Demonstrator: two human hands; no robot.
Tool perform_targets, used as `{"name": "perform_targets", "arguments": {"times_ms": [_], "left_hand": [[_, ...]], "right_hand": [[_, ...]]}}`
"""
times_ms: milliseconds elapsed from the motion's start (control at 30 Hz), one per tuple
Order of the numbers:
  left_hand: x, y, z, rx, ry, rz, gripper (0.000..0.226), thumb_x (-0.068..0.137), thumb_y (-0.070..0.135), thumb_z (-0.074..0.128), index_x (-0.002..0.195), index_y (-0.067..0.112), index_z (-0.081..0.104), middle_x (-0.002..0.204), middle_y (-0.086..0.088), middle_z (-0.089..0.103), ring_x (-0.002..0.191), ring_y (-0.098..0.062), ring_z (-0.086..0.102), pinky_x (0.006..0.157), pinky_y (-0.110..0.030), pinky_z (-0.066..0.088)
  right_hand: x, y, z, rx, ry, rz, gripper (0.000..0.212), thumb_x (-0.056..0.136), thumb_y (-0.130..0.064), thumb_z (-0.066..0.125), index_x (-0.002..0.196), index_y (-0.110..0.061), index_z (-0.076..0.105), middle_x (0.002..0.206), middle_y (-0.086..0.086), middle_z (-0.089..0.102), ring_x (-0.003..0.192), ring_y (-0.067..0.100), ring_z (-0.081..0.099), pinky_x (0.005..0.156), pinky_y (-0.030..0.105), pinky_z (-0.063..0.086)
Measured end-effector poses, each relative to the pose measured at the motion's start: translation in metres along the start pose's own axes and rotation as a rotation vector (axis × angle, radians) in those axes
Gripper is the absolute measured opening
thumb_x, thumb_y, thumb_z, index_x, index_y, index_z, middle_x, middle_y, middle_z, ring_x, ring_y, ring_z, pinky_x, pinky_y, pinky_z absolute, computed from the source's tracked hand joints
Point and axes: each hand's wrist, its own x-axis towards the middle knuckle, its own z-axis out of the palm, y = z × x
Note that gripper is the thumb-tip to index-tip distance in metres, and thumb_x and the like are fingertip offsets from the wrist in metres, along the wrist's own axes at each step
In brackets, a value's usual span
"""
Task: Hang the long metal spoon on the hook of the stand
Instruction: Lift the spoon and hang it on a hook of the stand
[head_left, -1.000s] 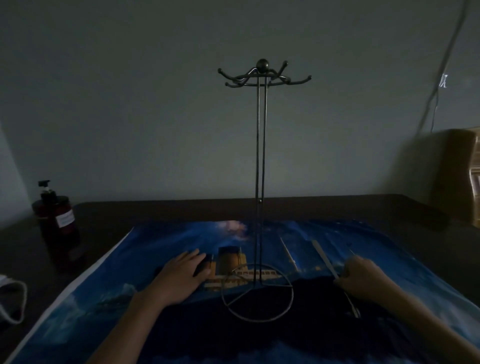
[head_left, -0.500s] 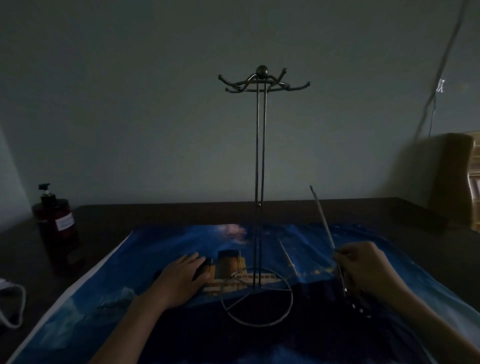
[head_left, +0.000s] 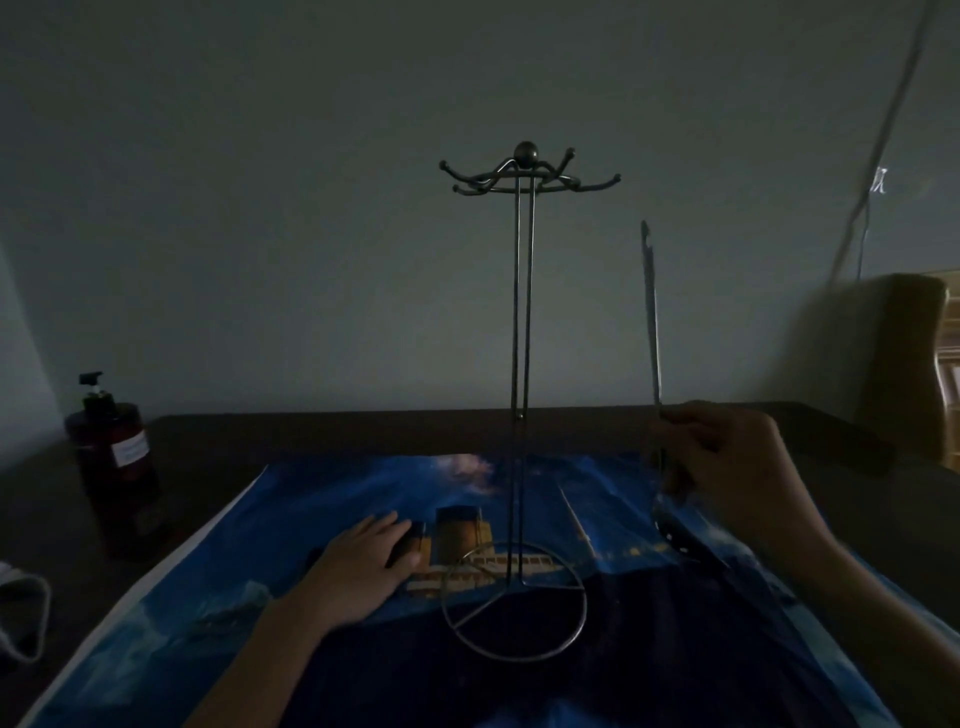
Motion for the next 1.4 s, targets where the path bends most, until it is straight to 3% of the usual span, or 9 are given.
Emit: {"name": "perform_targets", "arguments": {"times_ms": [433,1100,1400], "left_hand": [[-0.002,0.005,-0.004,0.002,-0.019,-0.010,0.062,0.099,0.055,0.032,0.154,0.028,0.018,0.164,0.006,0.009,0.149,-0.015,0.006,0.120,-0.041,0.010],[-0.001,0.003,-0.004,0.006,-0.024,-0.015,0.062,0.099,0.056,0.030,0.154,0.029,0.017,0.164,0.007,0.009,0.149,-0.015,0.007,0.119,-0.040,0.010],[0.000,0.002,-0.001,-0.009,-0.024,-0.028,0.062,0.099,0.056,0.031,0.154,0.031,0.016,0.164,0.008,0.008,0.149,-0.014,0.005,0.120,-0.040,0.009]], "right_hand": [[0.015,-0.035,0.004,0.012,-0.019,-0.052,0.011,0.089,-0.011,0.062,0.083,-0.017,0.068,0.075,0.003,0.074,0.046,0.013,0.067,0.048,0.019,0.057],[0.015,-0.044,0.013,-0.013,-0.042,-0.081,0.013,0.090,-0.010,0.060,0.083,-0.020,0.066,0.065,0.011,0.071,0.051,0.022,0.068,0.048,0.019,0.058],[0.019,-0.039,0.021,0.023,-0.044,-0.036,0.007,0.090,-0.010,0.064,0.088,-0.013,0.070,0.068,0.006,0.074,0.043,0.014,0.064,0.046,0.023,0.057]]}}
